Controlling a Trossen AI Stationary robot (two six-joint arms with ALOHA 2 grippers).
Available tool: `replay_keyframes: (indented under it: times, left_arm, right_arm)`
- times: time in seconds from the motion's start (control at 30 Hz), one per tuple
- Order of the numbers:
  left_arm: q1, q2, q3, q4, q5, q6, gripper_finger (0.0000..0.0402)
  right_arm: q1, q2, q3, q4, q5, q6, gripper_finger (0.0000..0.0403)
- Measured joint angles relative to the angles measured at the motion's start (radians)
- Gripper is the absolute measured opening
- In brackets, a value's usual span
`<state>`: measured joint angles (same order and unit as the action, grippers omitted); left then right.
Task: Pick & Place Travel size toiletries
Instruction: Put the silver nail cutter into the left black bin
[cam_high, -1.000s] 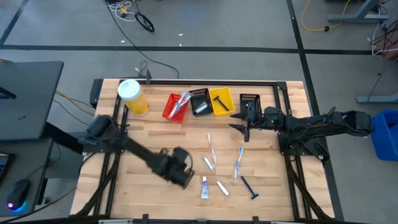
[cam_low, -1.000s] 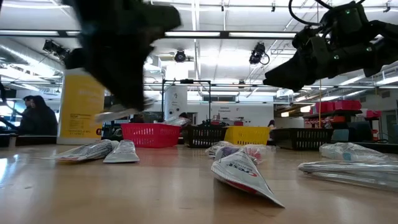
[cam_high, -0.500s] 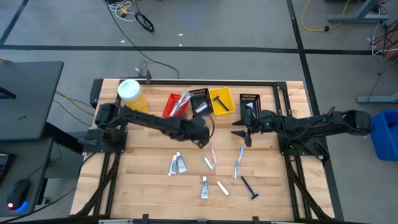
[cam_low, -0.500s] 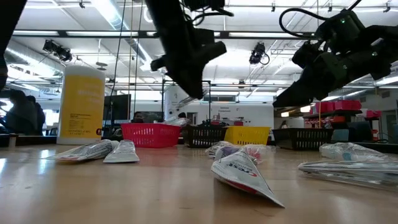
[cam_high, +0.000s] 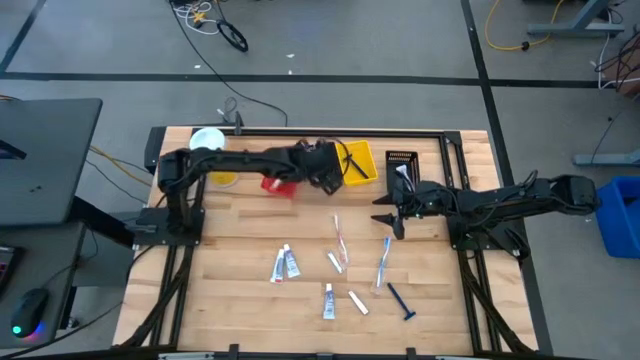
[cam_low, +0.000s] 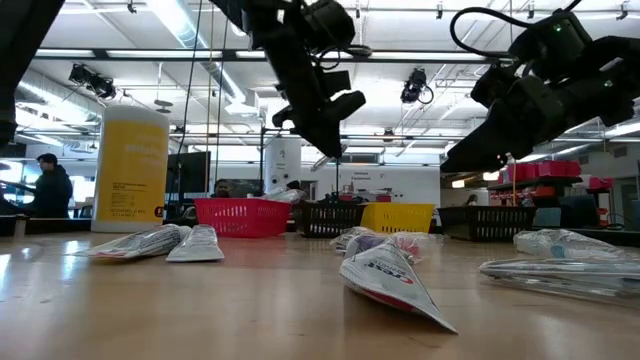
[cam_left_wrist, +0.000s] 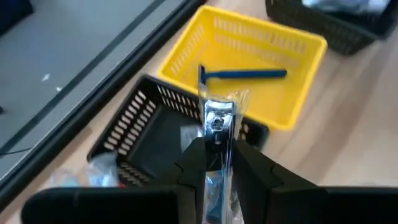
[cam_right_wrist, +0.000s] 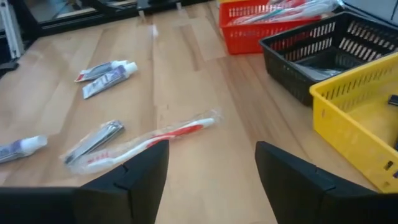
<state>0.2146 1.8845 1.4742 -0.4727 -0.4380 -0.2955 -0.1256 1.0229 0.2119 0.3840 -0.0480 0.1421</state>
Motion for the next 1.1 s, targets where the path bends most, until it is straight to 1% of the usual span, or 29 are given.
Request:
replay_keyframes:
  times: [0.07, 0.13, 0.2, 0.27, 0.43, 0.57, 0.73, 0.87, 1.1]
  left_arm:
    - [0.028, 0.017, 0.001, 0.036, 0.011, 0.005, 0.0066]
    - [0.050, 0.033, -0.002, 0.023, 0.013, 0.019, 0.0067]
    - [0.066, 0.060, 0.002, 0.063, 0.013, 0.041, 0.0067]
    - [0.076, 0.084, -0.001, 0.055, 0.010, 0.046, 0.0067]
    - [0.097, 0.146, 0.000, 0.111, 0.014, 0.043, 0.0068]
    - [0.102, 0.180, 0.000, 0.126, 0.017, 0.034, 0.0068]
    - [0.101, 0.181, 0.000, 0.125, 0.022, 0.048, 0.0068]
    - [0.105, 0.181, 0.000, 0.125, 0.039, 0.023, 0.0068]
    - [0.101, 0.179, -0.070, 0.173, 0.050, -0.012, 0.0068]
  right_arm:
    - [0.006, 0.000, 0.000, 0.000, 0.020, 0.000, 0.0258]
    - [0.009, 0.000, 0.000, 0.000, 0.029, 0.000, 0.0263]
    - [0.009, 0.000, 0.000, 0.001, 0.029, 0.000, 0.0265]
    - [0.009, 0.000, 0.000, 0.002, 0.029, 0.000, 0.0265]
    - [0.010, 0.004, 0.000, -0.006, 0.020, 0.000, 0.0254]
    - [0.010, 0.007, 0.000, -0.025, 0.020, 0.000, 0.0244]
    - [0.010, 0.008, 0.000, -0.038, 0.020, 0.000, 0.0239]
    - [0.010, 0.008, 0.000, -0.037, 0.018, 0.000, 0.0242]
    - [0.011, 0.008, 0.000, -0.043, 0.018, 0.000, 0.0257]
